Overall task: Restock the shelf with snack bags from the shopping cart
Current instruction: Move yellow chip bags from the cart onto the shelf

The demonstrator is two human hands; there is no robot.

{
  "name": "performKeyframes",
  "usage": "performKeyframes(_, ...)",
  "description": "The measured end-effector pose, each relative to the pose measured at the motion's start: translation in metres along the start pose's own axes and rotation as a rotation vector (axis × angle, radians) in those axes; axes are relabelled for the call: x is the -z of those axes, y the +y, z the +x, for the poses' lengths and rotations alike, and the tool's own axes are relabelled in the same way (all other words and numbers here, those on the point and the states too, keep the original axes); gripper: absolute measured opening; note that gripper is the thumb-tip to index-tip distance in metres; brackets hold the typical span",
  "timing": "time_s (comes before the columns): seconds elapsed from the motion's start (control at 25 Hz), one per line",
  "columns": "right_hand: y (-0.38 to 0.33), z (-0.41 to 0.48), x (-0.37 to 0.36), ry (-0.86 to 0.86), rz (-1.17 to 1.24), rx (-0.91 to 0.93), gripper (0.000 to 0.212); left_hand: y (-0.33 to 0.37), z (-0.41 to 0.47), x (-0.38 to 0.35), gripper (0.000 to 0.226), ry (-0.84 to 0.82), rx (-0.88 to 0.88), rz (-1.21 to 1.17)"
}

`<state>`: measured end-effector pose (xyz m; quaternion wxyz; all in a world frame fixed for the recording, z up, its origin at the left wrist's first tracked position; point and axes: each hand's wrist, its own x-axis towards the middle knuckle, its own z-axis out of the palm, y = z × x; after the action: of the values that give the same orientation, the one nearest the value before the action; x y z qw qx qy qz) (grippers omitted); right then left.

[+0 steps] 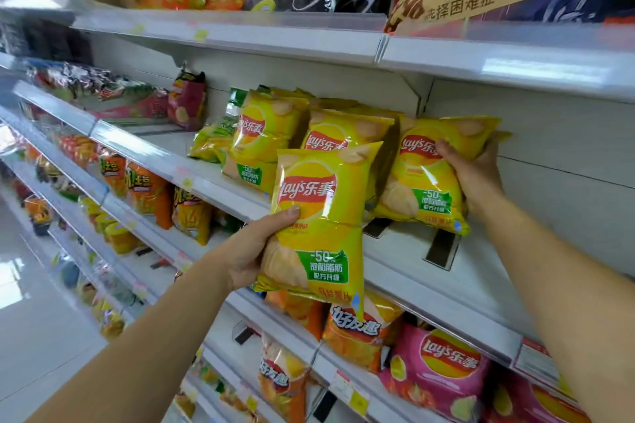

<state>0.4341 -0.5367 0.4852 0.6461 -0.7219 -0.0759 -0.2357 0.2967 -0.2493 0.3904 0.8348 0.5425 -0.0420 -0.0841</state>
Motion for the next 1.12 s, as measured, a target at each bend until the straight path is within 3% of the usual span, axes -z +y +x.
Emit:
performKeyframes(0.16, 0.001, -0.012, -0.002, 0.059, -0.261, 0.06, 0.107, 0.002, 0.001, 0.01, 0.094, -0.023, 0.002, -0.016)
performKeyframes(0.32, 0.018, -0.046, 0.002, -0.116, -0.624, 0.133, 0.132, 0.004, 0.002, 0.013, 0.104, -0.046, -0.001, -0.002)
performKeyframes(0.4, 0.028, -0.057, -0.003, -0.205, -0.815, 0.067, 0.132, 0.006, 0.002, 0.009, 0.099, -0.058, -0.01, -0.002)
performKeyframes(0.52, 0.032, -0.056, -0.018, -0.207, -0.963, -0.113, 0.124, 0.009, 0.004, 0.002, 0.09, -0.077, -0.031, -0.004)
performKeyframes(0.68, 0.019, -0.059, -0.009, -0.272, -1.476, -0.291, 0.109, 0.01, 0.007, -0.006, 0.093, -0.119, -0.068, 0.019)
performKeyframes(0.72, 0.006, -0.065, -0.003, -0.224, -1.439, -0.248, 0.104, 0.012, 0.009, -0.01, 0.093, -0.134, -0.083, 0.036)
performKeyframes(0.8, -0.016, -0.079, 0.012, -0.109, -0.95, -0.086, 0.088, 0.015, 0.02, -0.022, 0.082, -0.154, -0.111, 0.081)
performKeyframes(0.88, -0.037, -0.109, 0.016, -0.2, -0.351, -0.092, 0.082, 0.018, 0.037, -0.043, 0.063, -0.157, -0.145, 0.111)
performKeyframes(0.92, -0.044, -0.12, 0.015, -0.257, -0.199, -0.112, 0.091, 0.02, 0.047, -0.057, 0.06, -0.167, -0.155, 0.139)
performKeyframes(1.0, -0.037, -0.125, 0.016, -0.267, -0.192, -0.087, 0.106, 0.023, 0.067, -0.083, 0.064, -0.206, -0.173, 0.255)
performKeyframes(1.12, -0.019, -0.112, 0.021, -0.161, -0.252, -0.003, 0.106, 0.025, 0.089, -0.105, 0.079, -0.185, -0.252, 0.481)
